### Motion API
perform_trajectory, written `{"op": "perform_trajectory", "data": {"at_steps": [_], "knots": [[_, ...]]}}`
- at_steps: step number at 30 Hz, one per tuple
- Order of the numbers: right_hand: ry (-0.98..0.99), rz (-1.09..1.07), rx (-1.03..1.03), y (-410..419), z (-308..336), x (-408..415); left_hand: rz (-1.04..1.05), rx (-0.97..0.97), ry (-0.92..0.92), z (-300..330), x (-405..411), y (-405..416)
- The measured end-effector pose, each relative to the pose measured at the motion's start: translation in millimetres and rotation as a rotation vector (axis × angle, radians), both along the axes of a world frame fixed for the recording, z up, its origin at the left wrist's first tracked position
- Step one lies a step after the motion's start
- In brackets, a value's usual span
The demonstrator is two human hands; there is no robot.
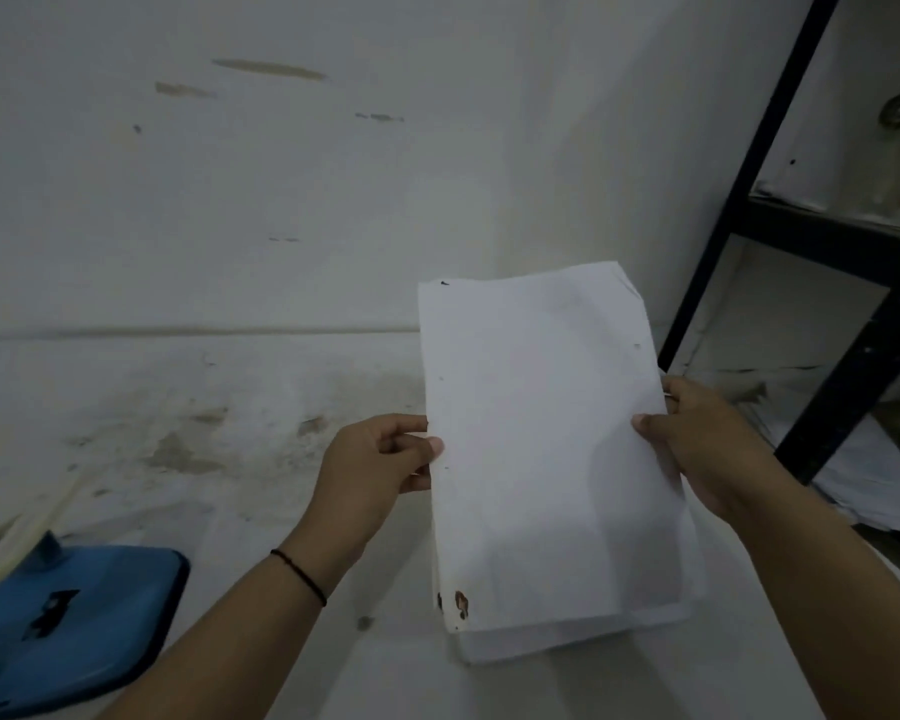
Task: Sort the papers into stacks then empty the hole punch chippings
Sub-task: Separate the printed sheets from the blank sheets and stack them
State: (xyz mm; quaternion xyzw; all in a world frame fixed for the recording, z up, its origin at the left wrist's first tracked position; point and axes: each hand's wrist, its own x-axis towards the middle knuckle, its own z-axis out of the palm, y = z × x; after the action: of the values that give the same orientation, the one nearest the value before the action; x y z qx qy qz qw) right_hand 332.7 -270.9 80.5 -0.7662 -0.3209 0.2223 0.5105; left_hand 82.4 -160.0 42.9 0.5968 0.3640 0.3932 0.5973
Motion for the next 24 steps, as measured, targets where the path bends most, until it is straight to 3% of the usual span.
{"op": "perform_trajectory", "data": {"at_steps": [11,17,21,24], "knots": [[-0.119,0.065,-0.296,14,-47,17,0.012,-0.152,0.171,-34,24,2],[-0.140,0.082,-0.377,22,-64,17,0.037,-0.101,0.421,-45,22,8],[-0.331,0.027,-0.548,29,-72,20,0.077,-0.036,0.485,-47,28,10],[-0.336,0.016,-0.576,34,-70,21,0.078,-0.020,0.503,-48,35,14]]}}
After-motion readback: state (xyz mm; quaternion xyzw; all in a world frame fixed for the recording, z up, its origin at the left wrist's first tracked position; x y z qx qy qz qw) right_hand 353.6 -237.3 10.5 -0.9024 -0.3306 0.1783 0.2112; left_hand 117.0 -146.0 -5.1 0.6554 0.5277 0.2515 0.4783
